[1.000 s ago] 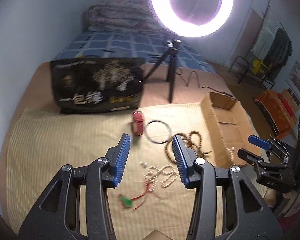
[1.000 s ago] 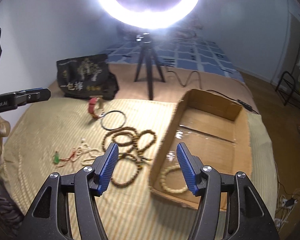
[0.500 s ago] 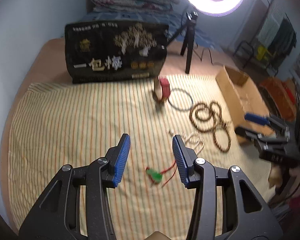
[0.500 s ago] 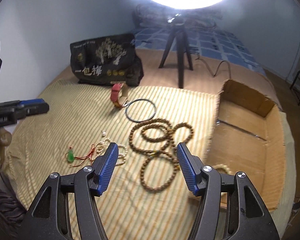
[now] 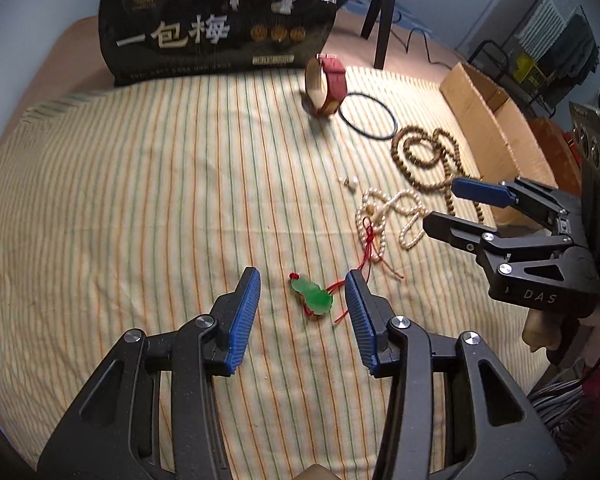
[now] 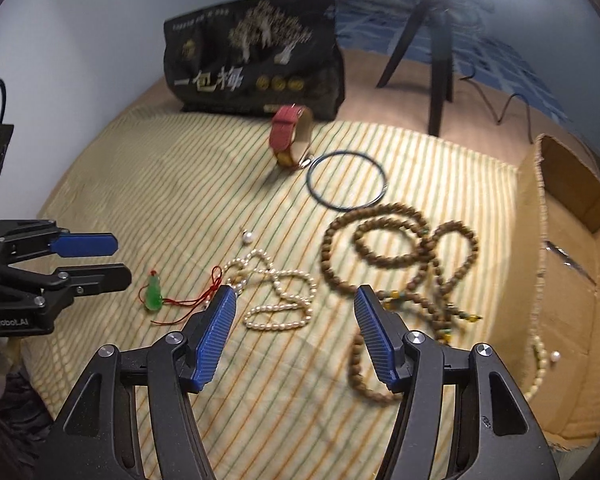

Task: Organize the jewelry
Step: 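Grasp the green jade pendant with the left gripper while the right gripper grasps the pearl necklace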

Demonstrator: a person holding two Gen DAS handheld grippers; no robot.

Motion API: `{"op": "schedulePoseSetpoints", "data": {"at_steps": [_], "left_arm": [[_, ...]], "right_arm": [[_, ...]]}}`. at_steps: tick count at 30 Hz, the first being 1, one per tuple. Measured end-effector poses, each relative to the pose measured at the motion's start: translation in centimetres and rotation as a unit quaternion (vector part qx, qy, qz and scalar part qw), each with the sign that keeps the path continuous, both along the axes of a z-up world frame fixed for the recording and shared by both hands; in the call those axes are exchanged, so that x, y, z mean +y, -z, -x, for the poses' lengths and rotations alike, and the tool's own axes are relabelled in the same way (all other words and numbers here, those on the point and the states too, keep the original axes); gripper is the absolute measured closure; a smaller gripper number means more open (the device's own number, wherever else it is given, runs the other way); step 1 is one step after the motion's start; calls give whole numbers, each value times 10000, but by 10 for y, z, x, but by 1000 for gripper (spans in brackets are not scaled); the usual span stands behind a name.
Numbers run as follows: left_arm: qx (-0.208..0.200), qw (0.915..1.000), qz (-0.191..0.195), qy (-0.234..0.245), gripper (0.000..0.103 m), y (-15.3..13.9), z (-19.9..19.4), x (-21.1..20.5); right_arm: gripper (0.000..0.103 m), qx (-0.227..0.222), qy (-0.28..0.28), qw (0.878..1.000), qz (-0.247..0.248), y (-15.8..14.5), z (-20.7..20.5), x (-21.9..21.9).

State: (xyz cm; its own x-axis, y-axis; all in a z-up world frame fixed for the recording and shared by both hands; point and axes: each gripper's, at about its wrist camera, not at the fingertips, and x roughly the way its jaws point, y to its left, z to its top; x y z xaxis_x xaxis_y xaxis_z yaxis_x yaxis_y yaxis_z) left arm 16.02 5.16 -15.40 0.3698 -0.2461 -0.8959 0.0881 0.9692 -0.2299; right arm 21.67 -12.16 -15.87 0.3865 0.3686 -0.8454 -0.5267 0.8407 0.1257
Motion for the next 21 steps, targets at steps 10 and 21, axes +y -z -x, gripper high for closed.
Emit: {"op": "schedulePoseSetpoints", "data": {"at_steps": [10,21], "left_arm": [[251,9996,-84,37,58,24,-7,-6],[129,9991,-363,156,58,30,-10,-15]], "right_arm": [[42,94,-106,9999,97,17,-6,11],[41,56,-149,9994,293,30,-12,30]]}}
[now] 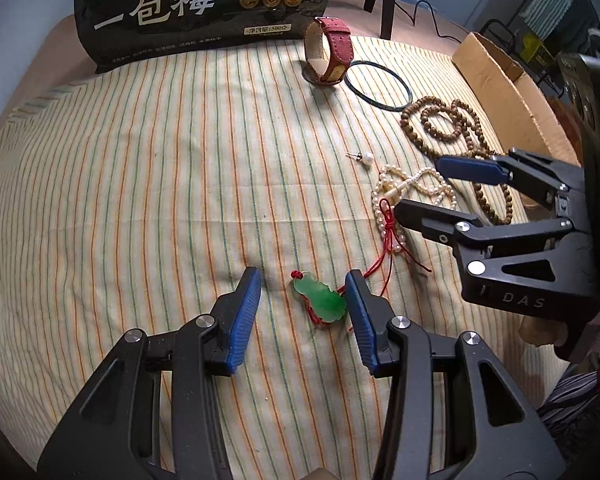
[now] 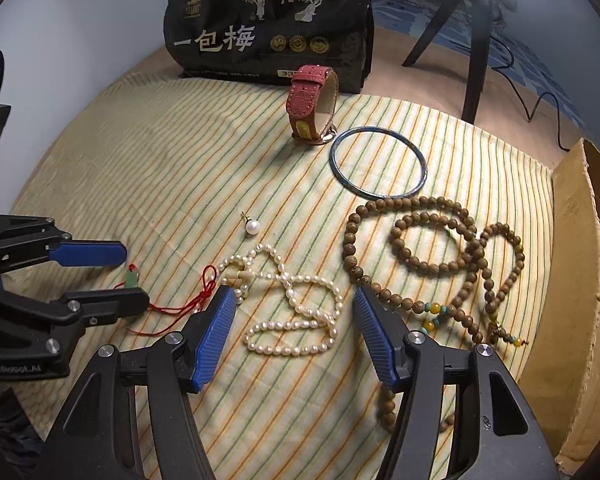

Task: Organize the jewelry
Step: 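Grasp the green jade pendant with the left gripper while the right gripper grasps the pearl necklace, then lift the pendant and pearl necklace in both grippers and carry them over the box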

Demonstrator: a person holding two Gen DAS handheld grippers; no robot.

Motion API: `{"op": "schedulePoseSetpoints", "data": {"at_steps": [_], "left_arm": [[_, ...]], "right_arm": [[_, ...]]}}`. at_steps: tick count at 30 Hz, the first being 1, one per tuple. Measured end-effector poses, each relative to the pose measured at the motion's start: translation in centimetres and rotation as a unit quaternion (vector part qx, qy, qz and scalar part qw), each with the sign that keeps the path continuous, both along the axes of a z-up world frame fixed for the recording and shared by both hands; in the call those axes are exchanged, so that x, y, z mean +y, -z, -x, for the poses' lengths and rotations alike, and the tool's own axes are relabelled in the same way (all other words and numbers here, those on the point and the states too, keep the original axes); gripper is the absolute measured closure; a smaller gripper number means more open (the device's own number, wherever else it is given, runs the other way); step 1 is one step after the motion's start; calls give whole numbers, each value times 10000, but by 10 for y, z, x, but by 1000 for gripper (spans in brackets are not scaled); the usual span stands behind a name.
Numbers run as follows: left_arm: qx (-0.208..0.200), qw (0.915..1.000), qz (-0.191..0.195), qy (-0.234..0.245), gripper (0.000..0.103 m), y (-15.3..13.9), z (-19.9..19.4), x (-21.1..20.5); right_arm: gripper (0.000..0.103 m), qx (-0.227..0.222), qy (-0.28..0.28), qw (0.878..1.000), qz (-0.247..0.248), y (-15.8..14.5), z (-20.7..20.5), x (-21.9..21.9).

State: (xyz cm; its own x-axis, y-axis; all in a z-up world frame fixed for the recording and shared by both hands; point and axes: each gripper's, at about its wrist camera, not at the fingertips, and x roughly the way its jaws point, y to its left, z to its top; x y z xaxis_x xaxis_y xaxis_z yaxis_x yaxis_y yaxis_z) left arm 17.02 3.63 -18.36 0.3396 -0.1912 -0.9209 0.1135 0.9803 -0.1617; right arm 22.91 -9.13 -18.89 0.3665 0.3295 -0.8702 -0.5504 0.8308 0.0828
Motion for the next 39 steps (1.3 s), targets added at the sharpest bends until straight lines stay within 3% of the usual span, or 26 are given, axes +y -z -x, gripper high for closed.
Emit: {"op": "schedulePoseSetpoints", "data": {"at_steps": [2,6,10,12,16,18,20,28,39], "left_arm": [[-59,9999,-132,56,60,1,1,-3],[-90,9995,-278,76,74,4,-2,-5],[-96,9995,-291,-48,91,5,-4,0],[-122,9993,-354,-54,95,5,-3,1],[-130,9992,-361,-80,98,5,-2,4],[-129,9993,-342,-99,98,4,-1,5],[-124,9993,-317,-124,98,3,-1,7],[-228,9990,-183,-335,99,-13,4,20],[-801,9957,41,-459,99,-60,7,23]], "right_arm": [[36,-9,-12,10000,-28,2,-1,3],[30,-141,-74,9999,41,6,0,11],[32,-276,-205,9993,169,8,2,19],[39,-270,-256,9992,140,7,1,19],[65,-268,-370,9989,98,6,1,21],[84,-243,-412,9988,52,3,6,22],[93,-232,-416,9989,40,2,7,23],[97,-337,-337,9988,-100,-13,11,14],[100,-767,-181,9958,-473,-57,22,-7]]}}
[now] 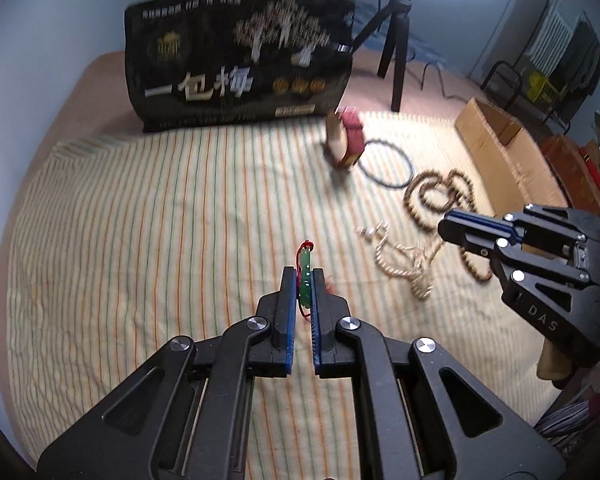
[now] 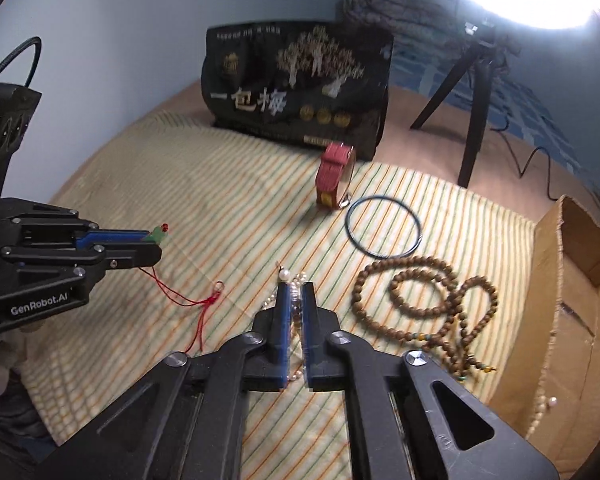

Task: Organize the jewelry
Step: 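Lift the pendant and pearl necklace in both grippers and carry them over the box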

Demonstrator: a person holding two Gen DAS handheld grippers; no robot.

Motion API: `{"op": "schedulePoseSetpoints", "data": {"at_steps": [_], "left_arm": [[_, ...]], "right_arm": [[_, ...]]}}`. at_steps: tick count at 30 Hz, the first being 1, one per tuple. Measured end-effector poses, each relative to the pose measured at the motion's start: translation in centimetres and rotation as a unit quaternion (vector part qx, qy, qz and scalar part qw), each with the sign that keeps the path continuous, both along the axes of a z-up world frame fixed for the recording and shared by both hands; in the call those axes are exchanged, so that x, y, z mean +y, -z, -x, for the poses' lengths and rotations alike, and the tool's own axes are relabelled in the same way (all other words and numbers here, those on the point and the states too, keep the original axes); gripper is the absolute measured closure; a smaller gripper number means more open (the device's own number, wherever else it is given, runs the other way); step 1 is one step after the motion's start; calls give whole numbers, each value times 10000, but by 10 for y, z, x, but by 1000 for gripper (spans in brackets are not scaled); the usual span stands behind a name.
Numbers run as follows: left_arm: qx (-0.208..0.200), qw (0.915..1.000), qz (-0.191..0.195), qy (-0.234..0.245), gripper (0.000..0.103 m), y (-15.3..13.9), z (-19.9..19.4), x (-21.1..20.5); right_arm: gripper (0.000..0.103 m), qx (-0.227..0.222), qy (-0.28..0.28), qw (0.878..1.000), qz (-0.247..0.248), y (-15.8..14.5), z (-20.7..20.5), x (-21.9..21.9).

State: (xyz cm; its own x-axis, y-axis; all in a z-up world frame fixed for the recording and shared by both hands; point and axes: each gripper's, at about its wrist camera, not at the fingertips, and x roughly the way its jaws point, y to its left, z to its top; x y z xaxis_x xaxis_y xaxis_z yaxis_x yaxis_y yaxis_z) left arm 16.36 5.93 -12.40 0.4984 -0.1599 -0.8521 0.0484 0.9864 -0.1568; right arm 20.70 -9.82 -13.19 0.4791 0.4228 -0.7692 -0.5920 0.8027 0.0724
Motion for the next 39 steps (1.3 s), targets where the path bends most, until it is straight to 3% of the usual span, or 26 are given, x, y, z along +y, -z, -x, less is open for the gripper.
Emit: {"op": "schedulePoseSetpoints", "data": {"at_steps": [12,24,39], "left_arm": [[-570,9980,267,13,99,-46,-4,-16],[-1078,9922,578,236,99,-87,-16,-48],[-1431,9801,1124,790,99,-124,-48,-132]], "right_arm": [[100,-440,229,9977,-466,-50,4,-30],[100,-1046,647,9864,-1086,-115,-1,-84],[100,-1600,1549,9668,-1256,-153,-16,-172]]}}
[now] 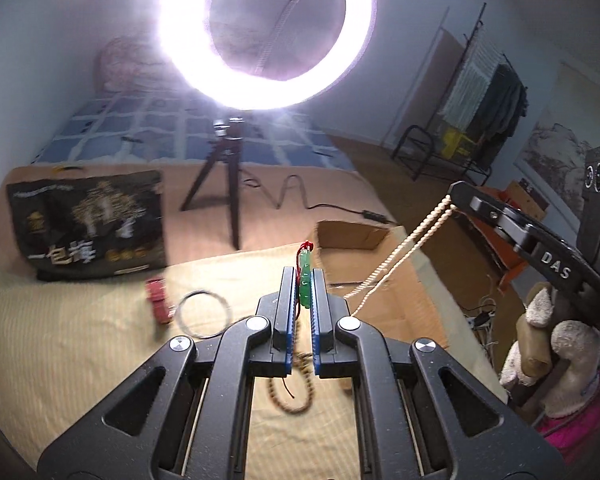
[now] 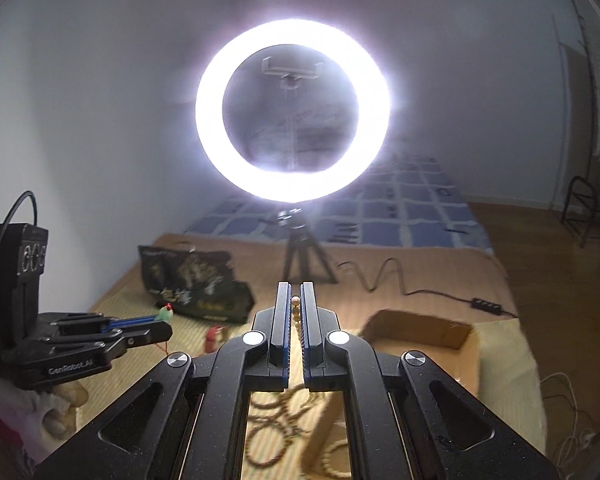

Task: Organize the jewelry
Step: 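Lift the pendant and pearl necklace in both grippers and carry them over the box, then open both grippers to drop the pendant and pearl necklace into the box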

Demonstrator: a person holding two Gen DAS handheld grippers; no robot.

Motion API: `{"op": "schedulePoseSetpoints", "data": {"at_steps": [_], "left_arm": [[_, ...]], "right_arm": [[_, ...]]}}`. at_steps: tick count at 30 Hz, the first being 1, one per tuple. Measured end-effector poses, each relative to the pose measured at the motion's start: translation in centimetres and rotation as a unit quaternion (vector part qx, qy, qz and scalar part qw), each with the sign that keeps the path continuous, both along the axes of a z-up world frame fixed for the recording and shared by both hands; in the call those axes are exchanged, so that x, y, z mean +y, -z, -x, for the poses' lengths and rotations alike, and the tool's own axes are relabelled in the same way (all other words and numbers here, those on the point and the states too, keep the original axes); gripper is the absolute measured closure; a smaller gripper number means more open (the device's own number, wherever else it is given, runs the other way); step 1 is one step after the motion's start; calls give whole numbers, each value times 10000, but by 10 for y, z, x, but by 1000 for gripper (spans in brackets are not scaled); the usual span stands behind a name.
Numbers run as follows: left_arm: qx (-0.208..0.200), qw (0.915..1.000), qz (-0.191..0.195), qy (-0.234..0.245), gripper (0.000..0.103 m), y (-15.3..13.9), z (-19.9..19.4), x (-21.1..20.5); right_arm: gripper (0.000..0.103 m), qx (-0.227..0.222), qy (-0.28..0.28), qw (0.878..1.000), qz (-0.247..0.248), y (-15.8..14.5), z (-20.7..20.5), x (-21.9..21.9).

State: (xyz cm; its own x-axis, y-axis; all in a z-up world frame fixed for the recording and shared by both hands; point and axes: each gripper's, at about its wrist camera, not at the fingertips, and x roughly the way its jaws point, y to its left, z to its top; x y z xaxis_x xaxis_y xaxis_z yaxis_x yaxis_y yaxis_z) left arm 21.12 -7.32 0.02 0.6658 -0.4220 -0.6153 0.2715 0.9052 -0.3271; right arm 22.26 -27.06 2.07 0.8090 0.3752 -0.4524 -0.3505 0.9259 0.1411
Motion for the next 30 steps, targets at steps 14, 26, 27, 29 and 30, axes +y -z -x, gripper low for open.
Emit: {"op": "schedulePoseSetpoints", "data": {"at_steps": [14,26,27,29,30], "left_arm": [[44,9986,93,525,99,12,-30,-86],[315,9969,-84,716,99,52,-59,-129],[348,9967,-114,728,99,56,-61,-131],[408,9961,-169,762,99,64,-64,-134],[435,9959,-202,771,99,68,-66,-136]], "right_arm": [[100,74,629,9978,216,13,-31,-60],[100,470,920,9943,272,50,-64,-89],[100,517,938,9939,266,54,-67,-91],[100,590,959,9934,236,60,-72,-94],[100,639,964,9931,215,64,-74,-96]]}}
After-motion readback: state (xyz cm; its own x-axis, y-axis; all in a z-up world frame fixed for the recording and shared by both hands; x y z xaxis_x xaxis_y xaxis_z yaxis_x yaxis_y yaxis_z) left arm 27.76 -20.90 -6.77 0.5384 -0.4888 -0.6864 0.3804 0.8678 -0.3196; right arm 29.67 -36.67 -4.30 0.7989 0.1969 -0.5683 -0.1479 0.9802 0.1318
